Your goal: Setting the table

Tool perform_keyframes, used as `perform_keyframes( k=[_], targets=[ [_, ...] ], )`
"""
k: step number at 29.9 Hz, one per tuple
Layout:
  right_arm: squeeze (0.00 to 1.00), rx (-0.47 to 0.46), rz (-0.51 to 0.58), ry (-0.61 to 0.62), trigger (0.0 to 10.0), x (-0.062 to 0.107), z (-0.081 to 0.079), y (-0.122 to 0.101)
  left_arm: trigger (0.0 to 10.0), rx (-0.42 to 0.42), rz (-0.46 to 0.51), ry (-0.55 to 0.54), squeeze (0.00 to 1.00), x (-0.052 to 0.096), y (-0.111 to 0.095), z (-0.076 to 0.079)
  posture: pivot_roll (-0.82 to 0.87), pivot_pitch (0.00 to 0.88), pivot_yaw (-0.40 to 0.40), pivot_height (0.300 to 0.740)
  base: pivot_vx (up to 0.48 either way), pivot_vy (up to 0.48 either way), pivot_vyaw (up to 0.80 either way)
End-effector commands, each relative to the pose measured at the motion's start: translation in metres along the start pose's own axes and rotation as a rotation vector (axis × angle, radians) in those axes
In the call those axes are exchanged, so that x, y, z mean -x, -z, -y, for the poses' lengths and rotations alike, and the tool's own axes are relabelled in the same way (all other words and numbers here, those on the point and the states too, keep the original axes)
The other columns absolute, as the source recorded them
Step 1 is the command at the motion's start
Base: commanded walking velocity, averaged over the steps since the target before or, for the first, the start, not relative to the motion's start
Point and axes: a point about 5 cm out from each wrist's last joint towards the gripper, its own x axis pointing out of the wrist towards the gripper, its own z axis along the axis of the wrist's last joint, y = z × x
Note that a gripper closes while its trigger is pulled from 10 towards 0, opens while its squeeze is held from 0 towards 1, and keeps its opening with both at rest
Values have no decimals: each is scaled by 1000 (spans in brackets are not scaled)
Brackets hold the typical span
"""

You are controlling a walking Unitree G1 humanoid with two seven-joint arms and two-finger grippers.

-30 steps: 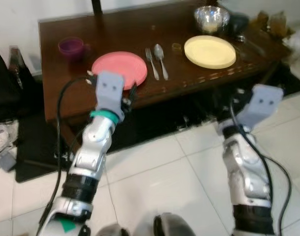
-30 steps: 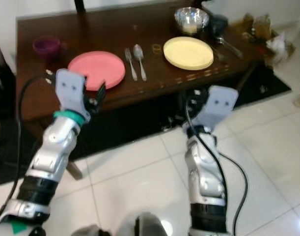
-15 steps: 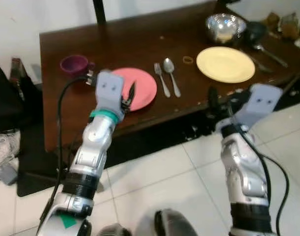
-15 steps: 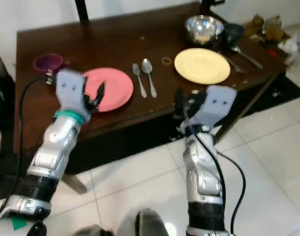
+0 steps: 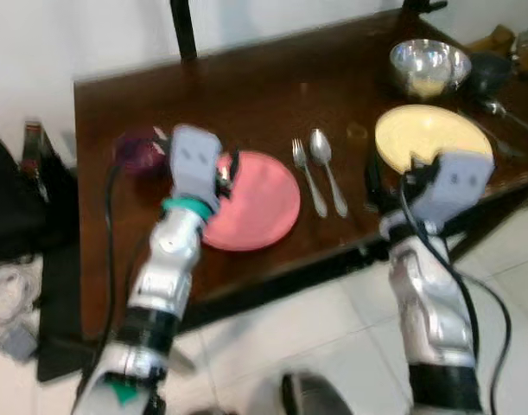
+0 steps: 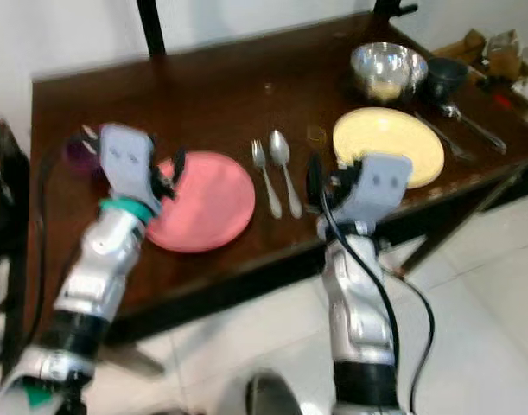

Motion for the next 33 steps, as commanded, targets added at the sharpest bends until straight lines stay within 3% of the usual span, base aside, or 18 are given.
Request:
perform_keyframes(
  k=[1,9,15,24,31,32,33],
  targets=[
    [0,-3,-12,-10,10000,3,-4,4,10000,1,-40,-1,0,7,7,-6,-156,0,66,740,0,0,0],
    [0,-4,-16,-11,10000,3,-5,5,10000,9,-75,3,0,11,13,-11,-150,0,66,740,0,0,0],
    [0,-13,-29,-32,10000,3,-9,7,10000,114,-206,69,0,15,36,-19,-144,0,60,740,0,0,0],
    [0,-19,-33,-51,10000,4,-11,7,10000,112,-277,86,0,19,49,-18,-148,0,61,740,0,0,0],
    [0,-19,-31,-58,10000,5,-11,5,10000,207,-326,-30,0,24,52,-37,-146,0,64,740,0,0,0],
    [0,-19,-30,-61,10000,4,-11,5,10000,240,-349,-41,1000,27,54,-40,-145,0,67,740,0,0,0],
    [0,-19,-30,-61,10000,4,-11,5,10000,240,-349,-41,1000,27,54,-40,-145,0,67,740,0,0,0]
  ],
)
